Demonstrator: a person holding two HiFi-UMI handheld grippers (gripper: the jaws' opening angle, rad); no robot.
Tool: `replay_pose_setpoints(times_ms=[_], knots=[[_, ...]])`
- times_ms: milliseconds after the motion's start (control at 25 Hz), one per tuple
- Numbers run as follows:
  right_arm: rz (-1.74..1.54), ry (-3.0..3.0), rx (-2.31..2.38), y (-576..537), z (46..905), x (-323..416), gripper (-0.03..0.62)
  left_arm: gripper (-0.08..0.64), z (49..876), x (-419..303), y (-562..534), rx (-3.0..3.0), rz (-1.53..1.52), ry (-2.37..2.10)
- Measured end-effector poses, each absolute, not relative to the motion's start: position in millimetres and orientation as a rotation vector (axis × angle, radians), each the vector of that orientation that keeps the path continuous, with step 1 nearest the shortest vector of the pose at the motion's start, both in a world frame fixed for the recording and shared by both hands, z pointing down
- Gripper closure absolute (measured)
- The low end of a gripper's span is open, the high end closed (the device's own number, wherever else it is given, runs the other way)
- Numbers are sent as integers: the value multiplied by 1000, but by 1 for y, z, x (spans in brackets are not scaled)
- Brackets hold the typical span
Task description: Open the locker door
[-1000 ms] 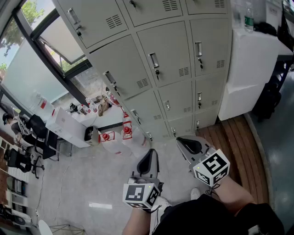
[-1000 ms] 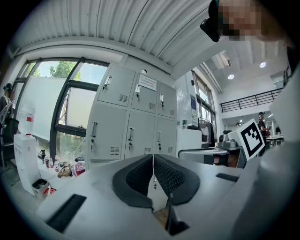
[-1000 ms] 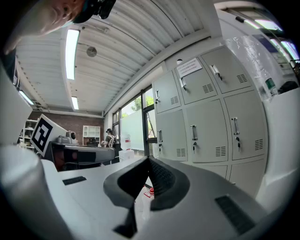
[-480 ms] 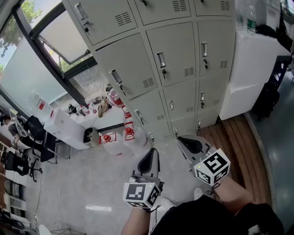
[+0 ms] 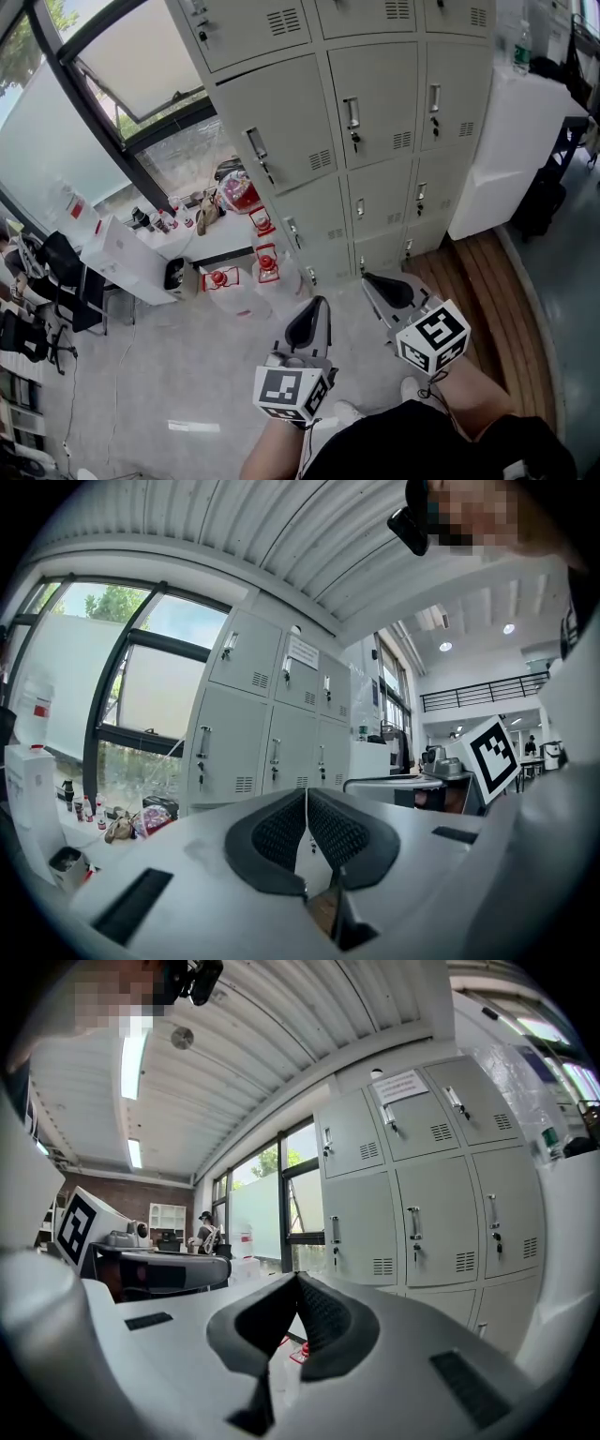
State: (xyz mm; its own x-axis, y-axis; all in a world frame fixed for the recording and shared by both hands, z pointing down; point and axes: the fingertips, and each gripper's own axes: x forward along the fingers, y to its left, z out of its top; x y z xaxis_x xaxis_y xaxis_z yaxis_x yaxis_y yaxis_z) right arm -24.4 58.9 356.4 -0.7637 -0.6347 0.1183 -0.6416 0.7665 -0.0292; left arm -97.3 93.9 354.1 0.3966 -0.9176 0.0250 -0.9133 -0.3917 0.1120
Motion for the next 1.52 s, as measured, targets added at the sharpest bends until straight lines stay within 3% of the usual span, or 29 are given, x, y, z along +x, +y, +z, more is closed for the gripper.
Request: replay_pose_setpoints(times_ms=[520, 1520], knots=[[81, -2808, 1090, 63, 362, -78, 538, 540, 364, -152, 98, 2550, -95, -1609], [93, -2824, 1137, -111, 355, -34, 538, 540, 370, -109, -52, 2533, -55, -1610]])
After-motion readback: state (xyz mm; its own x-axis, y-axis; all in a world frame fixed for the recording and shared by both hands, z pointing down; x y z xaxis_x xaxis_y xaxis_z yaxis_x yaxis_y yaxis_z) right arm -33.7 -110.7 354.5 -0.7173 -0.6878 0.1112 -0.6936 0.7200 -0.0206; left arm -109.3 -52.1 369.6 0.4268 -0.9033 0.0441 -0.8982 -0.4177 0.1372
